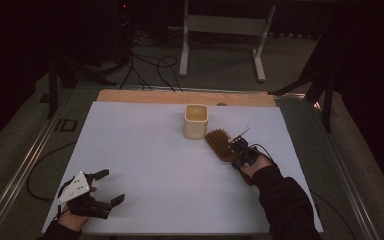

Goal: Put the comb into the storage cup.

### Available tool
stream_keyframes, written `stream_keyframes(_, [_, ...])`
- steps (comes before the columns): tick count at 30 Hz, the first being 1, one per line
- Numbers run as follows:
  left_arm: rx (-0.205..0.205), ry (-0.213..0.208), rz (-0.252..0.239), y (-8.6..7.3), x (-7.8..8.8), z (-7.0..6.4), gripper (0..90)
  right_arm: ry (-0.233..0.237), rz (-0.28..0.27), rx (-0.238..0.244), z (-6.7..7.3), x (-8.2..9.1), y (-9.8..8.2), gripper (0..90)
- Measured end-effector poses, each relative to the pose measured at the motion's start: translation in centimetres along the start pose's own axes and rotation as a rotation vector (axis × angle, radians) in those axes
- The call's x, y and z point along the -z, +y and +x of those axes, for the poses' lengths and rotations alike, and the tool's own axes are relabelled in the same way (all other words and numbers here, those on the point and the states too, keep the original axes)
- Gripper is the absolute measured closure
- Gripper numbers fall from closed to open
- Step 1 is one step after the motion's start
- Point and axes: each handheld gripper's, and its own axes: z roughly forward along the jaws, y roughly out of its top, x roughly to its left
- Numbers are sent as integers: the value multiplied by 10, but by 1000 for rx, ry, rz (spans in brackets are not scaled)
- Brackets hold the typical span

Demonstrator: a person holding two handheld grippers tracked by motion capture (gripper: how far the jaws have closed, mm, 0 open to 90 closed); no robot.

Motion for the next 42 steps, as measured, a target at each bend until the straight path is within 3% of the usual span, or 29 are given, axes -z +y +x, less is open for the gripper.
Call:
stream_keyframes(12, [1,1,5,0,-1,1,0,35,-122,-68,-7,2,-15,733])
stream_keyframes(21, [3,1,9,-1,-2,0,0,79,-209,-94,-11,8,-26,732])
stream_keyframes(24, [2,2,11,-1,-2,1,0,71,-242,-100,-9,12,-29,732])
stream_keyframes(29, [1,5,12,-1,-2,0,0,48,-318,-86,-4,24,-34,732])
stream_keyframes(37, [3,5,13,-1,-3,0,0,70,-404,-35,8,39,-43,732])
stream_keyframes(42, [5,5,14,0,-3,0,0,58,-454,2,15,44,-46,732])
